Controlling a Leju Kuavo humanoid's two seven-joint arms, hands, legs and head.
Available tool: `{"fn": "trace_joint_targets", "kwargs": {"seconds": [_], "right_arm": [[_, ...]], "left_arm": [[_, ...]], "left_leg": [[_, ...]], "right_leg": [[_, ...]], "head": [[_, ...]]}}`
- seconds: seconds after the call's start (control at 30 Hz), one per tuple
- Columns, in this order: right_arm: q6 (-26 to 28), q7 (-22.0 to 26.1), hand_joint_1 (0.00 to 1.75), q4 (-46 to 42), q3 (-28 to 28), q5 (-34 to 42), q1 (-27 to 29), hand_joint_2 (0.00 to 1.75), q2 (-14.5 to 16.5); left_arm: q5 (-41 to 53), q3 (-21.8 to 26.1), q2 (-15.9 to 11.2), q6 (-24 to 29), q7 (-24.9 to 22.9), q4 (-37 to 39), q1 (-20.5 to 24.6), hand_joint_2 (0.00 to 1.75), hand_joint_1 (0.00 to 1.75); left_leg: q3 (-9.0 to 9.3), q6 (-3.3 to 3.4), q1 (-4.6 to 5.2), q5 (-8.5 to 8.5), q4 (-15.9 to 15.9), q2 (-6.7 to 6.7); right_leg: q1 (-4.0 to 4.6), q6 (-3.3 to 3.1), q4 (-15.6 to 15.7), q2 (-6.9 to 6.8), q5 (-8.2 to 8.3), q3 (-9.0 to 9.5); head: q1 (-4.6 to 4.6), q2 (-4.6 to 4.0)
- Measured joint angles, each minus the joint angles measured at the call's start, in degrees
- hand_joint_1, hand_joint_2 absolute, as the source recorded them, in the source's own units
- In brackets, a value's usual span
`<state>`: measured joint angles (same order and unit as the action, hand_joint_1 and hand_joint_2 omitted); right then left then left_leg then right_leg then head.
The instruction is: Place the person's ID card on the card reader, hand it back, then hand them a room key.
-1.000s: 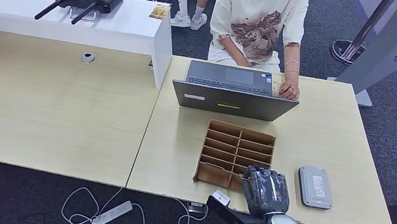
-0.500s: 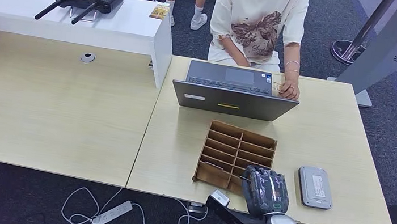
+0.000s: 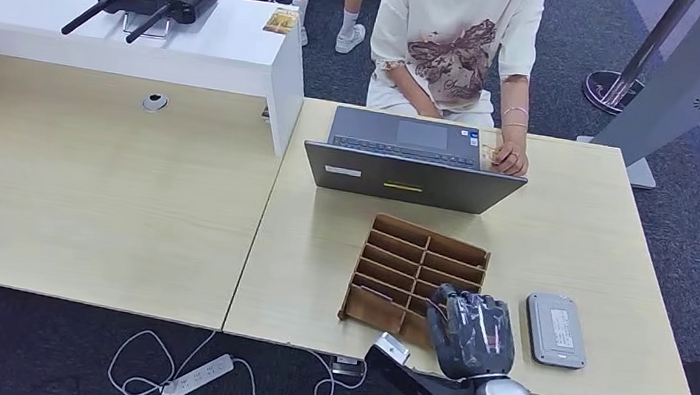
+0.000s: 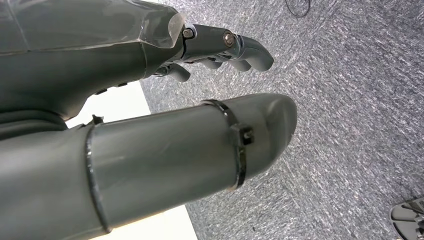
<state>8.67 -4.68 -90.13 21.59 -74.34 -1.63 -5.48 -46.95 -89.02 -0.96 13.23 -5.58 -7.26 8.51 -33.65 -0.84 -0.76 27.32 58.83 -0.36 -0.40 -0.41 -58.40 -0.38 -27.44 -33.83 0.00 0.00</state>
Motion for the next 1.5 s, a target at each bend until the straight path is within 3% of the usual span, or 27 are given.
{"fn": "trace_joint_targets", "kwargs": {"seconds": [0.73, 1.5], "right_arm": [[0.8, 2.9, 1.75, -2.9, -3.5, 5.7, 1.4, 1.75, 1.3], [-4.0, 10.3, 1.75, -4.8, -5.9, 18.5, 2.0, 1.75, 3.1]], "left_arm": [[0.7, 0.0, 0.0, 0.0, 0.0, 0.0, 0.0, 0.0, 0.0], [-0.1, 0.0, 0.0, 0.0, 0.0, 0.0, 0.2, 0.0, 0.0]], "left_leg": [[0.0, 0.0, 0.0, 0.0, 0.0, 0.0], [0.0, 0.0, 0.0, 0.0, 0.0, 0.0]], "right_leg": [[0.0, 0.0, 0.0, 0.0, 0.0, 0.0], [0.0, 0.0, 0.0, 0.0, 0.0, 0.0]], "head": [[0.0, 0.0], [0.0, 0.0]]}}
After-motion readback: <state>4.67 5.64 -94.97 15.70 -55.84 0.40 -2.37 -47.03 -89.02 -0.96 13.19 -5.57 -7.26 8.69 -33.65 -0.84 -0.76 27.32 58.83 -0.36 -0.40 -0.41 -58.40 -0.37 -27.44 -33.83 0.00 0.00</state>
